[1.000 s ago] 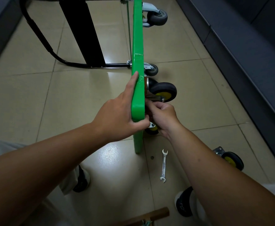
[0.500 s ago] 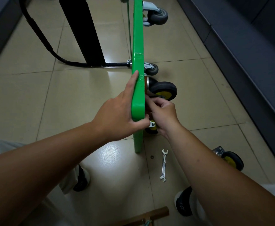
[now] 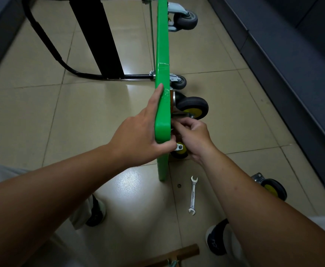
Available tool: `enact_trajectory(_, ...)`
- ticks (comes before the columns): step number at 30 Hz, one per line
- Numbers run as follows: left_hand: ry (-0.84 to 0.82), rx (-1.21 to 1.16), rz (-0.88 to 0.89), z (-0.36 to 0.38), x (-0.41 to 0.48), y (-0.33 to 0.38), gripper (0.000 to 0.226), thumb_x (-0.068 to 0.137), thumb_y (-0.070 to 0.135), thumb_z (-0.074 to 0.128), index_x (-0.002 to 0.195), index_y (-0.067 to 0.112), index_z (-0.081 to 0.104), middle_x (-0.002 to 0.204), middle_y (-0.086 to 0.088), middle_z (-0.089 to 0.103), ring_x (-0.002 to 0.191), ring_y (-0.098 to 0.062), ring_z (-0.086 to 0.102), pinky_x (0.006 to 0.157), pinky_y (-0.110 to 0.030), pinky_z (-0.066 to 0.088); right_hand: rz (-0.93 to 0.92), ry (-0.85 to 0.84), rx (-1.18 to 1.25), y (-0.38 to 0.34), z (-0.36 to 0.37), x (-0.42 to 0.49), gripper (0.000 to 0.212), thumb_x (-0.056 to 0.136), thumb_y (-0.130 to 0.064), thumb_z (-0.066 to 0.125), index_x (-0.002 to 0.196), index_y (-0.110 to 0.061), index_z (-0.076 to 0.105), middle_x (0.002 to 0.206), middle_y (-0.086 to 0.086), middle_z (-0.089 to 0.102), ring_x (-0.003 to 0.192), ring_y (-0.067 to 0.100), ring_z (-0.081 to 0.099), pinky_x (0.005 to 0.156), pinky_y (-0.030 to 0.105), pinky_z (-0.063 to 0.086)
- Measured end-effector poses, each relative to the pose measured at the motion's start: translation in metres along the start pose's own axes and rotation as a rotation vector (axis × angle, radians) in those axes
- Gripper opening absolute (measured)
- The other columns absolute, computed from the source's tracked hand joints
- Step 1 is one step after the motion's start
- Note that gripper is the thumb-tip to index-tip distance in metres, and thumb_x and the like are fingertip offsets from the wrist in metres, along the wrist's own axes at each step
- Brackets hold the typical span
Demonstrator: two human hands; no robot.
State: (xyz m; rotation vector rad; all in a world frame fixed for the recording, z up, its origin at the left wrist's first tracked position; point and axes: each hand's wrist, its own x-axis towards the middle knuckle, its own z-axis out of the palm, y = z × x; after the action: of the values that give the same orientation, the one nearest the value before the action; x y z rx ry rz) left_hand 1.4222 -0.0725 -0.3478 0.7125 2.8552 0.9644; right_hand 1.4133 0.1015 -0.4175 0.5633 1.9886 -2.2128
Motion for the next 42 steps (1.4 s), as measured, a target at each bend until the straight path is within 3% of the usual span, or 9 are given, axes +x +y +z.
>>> enact_trajectory(7, -0.001, 0.004, 0.007, 0.000, 0.000, 0.000, 0.115, 0.077, 0.056, 0.064, 0.160, 0.032, -0.012, 0.117, 0.000, 0.064, 0.070, -0.013, 0.064, 0.065, -0.039, 0.059, -0.021, 0.019, 0.103, -0.002, 0.005, 0.002, 0.016, 0.090, -0.016, 0.075, 0.100, -0.003, 0.074, 0.099, 0.015, 0.077, 0.098, 0.030, 0.074, 0.093, 0.050, 0.058)
enact_trajectory(15, -0.002, -0.001, 0.000, -0.002, -0.001, 0.002, 0.116, 0.078, 0.052, 0.068, 0.160, 0.033, -0.011, 0.111, 0.007, 0.059, 0.071, -0.012, 0.065, 0.067, -0.040, 0.059, -0.024, 0.018, 0.093, 0.000, 0.003, 0.003, 0.014, 0.089, -0.010, 0.075, 0.102, -0.005, 0.074, 0.098, 0.010, 0.078, 0.096, 0.024, 0.075, 0.089, 0.040, 0.061)
enact_trajectory(20, -0.026, -0.016, -0.008, -0.007, -0.003, 0.001, 0.118, 0.078, 0.054, 0.072, 0.160, 0.034, -0.011, 0.120, 0.002, 0.063, 0.076, -0.018, 0.066, 0.069, -0.041, 0.058, -0.078, 0.097, -0.099, 0.038, -0.017, 0.010, 0.014, 0.085, -0.002, 0.076, 0.097, -0.009, 0.076, 0.090, 0.004, 0.077, 0.083, 0.010, 0.073, 0.079, 0.021, 0.059)
enact_trajectory(24, -0.028, 0.005, -0.023, -0.014, -0.001, -0.006, 0.117, 0.073, 0.059, 0.067, 0.161, 0.034, -0.006, 0.093, 0.016, 0.056, 0.066, -0.011, 0.061, 0.058, -0.029, 0.051, 0.014, -0.010, -0.461, 0.100, -0.042, 0.026, 0.019, 0.079, 0.007, 0.076, 0.092, -0.006, 0.073, 0.078, 0.001, 0.071, 0.060, -0.006, 0.063, 0.065, 0.016, 0.050)
enact_trajectory(27, -0.039, -0.004, -0.033, -0.022, 0.000, -0.017, 0.115, 0.071, 0.054, 0.068, 0.161, 0.036, -0.002, 0.083, 0.024, 0.051, 0.059, -0.007, 0.059, 0.050, -0.012, 0.040, 0.085, 0.007, -0.620, 0.149, -0.060, 0.038, 0.017, 0.077, 0.005, 0.077, 0.090, -0.003, 0.072, 0.080, 0.007, 0.070, 0.065, 0.006, 0.061, 0.060, 0.005, 0.044)
enact_trajectory(30, -0.041, -0.036, -0.036, -0.035, 0.003, -0.032, 0.112, 0.071, 0.044, 0.070, 0.161, 0.036, 0.004, 0.083, 0.010, 0.061, 0.057, -0.009, 0.061, 0.046, -0.019, 0.046, 0.178, 0.090, -0.585, 0.188, -0.063, 0.043, 0.016, 0.078, 0.011, 0.073, 0.091, 0.002, 0.068, 0.080, 0.011, 0.064, 0.065, 0.014, 0.057, 0.054, 0.002, 0.042)
enact_trajectory(36, -0.053, -0.055, 0.001, -0.044, 0.007, -0.044, 0.109, 0.073, 0.039, 0.071, 0.162, 0.020, 0.011, 0.097, 0.001, 0.062, 0.062, -0.013, 0.061, 0.049, -0.029, 0.050, 0.319, 0.099, -0.569, 0.254, -0.062, 0.050, 0.018, 0.076, 0.014, 0.075, 0.081, 0.000, 0.063, 0.062, 0.008, 0.061, 0.059, 0.032, 0.066, 0.053, 0.026, 0.054)
enact_trajectory(39, -0.056, -0.062, 0.015, -0.040, 0.009, -0.044, 0.110, 0.072, 0.036, 0.072, 0.161, 0.014, 0.012, 0.106, 0.001, 0.062, 0.065, -0.014, 0.062, 0.051, -0.028, 0.050, 0.311, 0.126, -0.571, 0.274, -0.065, 0.054, 0.018, 0.073, 0.021, 0.072, 0.079, 0.007, 0.063, 0.058, 0.006, 0.058, 0.045, 0.005, 0.059, 0.045, 0.012, 0.045)
enact_trajectory(42, -0.048, -0.074, 0.026, -0.039, 0.011, -0.044, 0.109, 0.071, 0.033, 0.072, 0.160, 0.008, 0.013, 0.112, 0.004, 0.060, 0.067, -0.016, 0.061, 0.055, -0.027, 0.049, 0.289, 0.142, -0.545, 0.284, -0.070, 0.055, 0.020, 0.074, 0.022, 0.070, 0.078, 0.003, 0.064, 0.061, 0.004, 0.058, 0.047, -0.003, 0.058, 0.046, 0.007, 0.041)
